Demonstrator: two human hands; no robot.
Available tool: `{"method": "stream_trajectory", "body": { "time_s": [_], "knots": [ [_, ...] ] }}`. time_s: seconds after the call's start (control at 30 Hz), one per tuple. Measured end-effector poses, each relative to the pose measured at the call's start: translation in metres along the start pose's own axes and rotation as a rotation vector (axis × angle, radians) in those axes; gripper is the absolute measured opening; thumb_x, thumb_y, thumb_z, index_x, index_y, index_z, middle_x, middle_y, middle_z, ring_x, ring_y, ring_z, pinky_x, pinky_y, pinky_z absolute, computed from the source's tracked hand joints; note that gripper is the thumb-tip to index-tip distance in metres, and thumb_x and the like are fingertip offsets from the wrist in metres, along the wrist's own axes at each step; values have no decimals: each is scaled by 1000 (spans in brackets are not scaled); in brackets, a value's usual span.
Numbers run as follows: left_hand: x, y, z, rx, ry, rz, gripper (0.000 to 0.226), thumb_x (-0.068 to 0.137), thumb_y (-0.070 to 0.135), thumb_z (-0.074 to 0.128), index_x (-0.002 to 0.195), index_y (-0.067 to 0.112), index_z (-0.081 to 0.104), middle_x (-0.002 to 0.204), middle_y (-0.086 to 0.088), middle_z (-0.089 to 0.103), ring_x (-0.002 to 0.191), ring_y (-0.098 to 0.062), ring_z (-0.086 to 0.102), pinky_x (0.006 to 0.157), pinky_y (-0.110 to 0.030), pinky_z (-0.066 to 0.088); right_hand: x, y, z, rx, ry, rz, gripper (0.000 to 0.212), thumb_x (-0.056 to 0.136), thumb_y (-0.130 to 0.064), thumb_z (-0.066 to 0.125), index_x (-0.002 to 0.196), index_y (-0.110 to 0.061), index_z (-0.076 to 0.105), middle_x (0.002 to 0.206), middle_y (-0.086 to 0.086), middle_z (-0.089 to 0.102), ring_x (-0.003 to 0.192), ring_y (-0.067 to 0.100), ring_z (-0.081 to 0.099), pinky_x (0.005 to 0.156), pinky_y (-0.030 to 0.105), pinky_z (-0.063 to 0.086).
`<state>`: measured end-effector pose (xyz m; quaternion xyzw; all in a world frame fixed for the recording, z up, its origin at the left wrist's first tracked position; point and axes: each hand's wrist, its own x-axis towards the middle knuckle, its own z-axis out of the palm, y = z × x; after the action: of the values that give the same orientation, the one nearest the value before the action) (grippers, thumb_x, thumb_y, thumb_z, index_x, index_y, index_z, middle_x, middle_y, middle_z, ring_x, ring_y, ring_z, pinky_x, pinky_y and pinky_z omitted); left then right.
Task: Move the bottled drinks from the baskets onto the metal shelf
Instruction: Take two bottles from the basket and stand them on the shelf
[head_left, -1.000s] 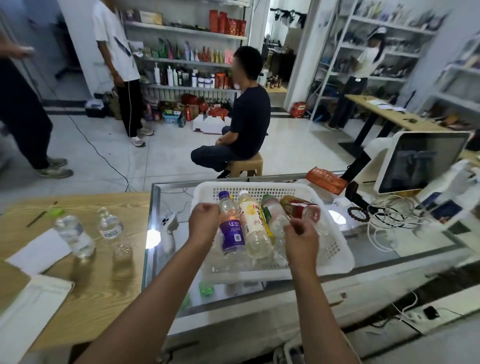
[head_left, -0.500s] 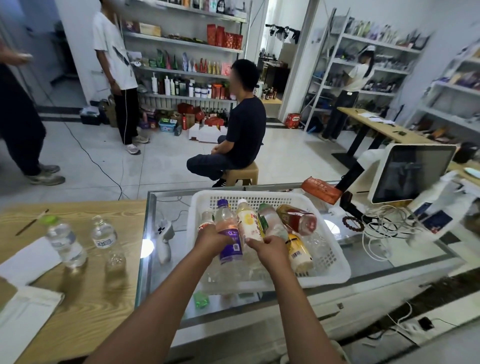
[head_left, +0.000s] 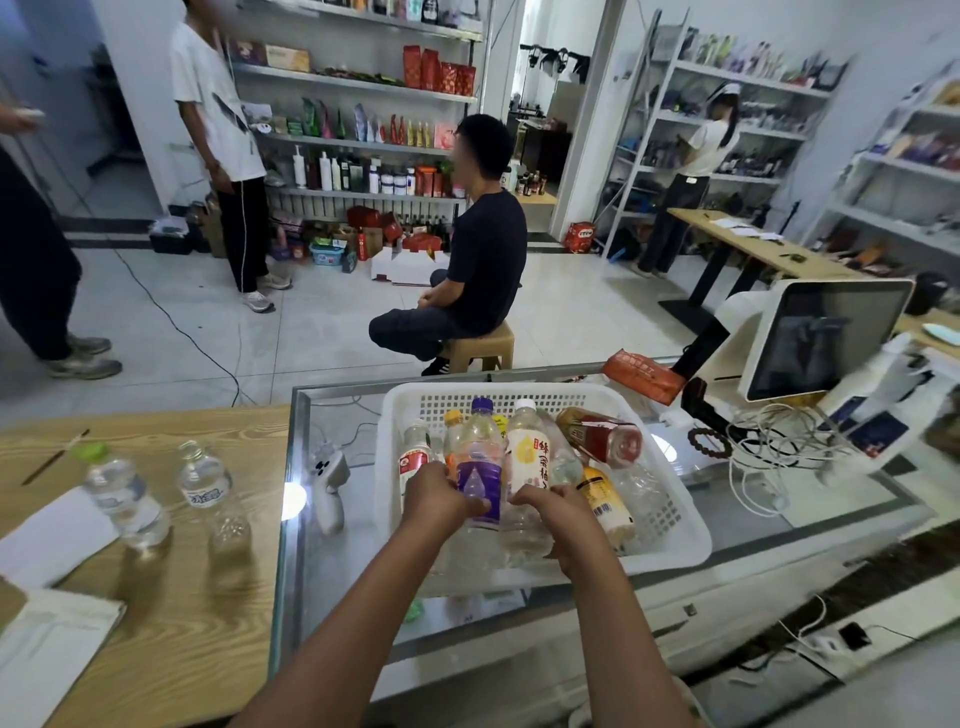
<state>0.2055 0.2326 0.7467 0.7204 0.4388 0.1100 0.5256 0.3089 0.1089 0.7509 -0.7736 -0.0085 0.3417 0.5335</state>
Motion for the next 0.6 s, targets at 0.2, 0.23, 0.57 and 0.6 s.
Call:
{"method": "stream_trajectory", "body": {
  "time_s": [0.2,0.23,0.57,0.6],
  "knots": [
    [-1,7,27,258,33,76,77,68,41,84,129,11,48,121,-11,56,107,-27,58,85,-34,52,0,11,-8,61,107,-77,69,62,-9,84,121,-11,49,106,7,67,92,24,67,72,37,56],
    [-3,5,31,294,55,92,79,70,43,83,132,13,43,123,-11,53,109,-28,56,86,-34,50,1,12,-8,62,130,-93,72,62,-8,85,123,-10,48,108,8,66,92,23,66,72,36,55],
    [0,-7,27,51,-105,77,49,67,28,86,111,17,68,96,-3,71,83,-19,66,70,-28,52,-3,21,-3,11,176,-225,62,66,-16,90,116,-14,52,107,1,68,90,16,65,66,27,49],
    [0,-8,27,29,-103,80,45,67,28,87,107,17,70,94,-3,72,83,-19,66,71,-29,53,-3,23,-1,-8,167,-248,54,69,-18,89,113,-14,58,105,1,70,90,16,67,66,27,50]
  ]
}}
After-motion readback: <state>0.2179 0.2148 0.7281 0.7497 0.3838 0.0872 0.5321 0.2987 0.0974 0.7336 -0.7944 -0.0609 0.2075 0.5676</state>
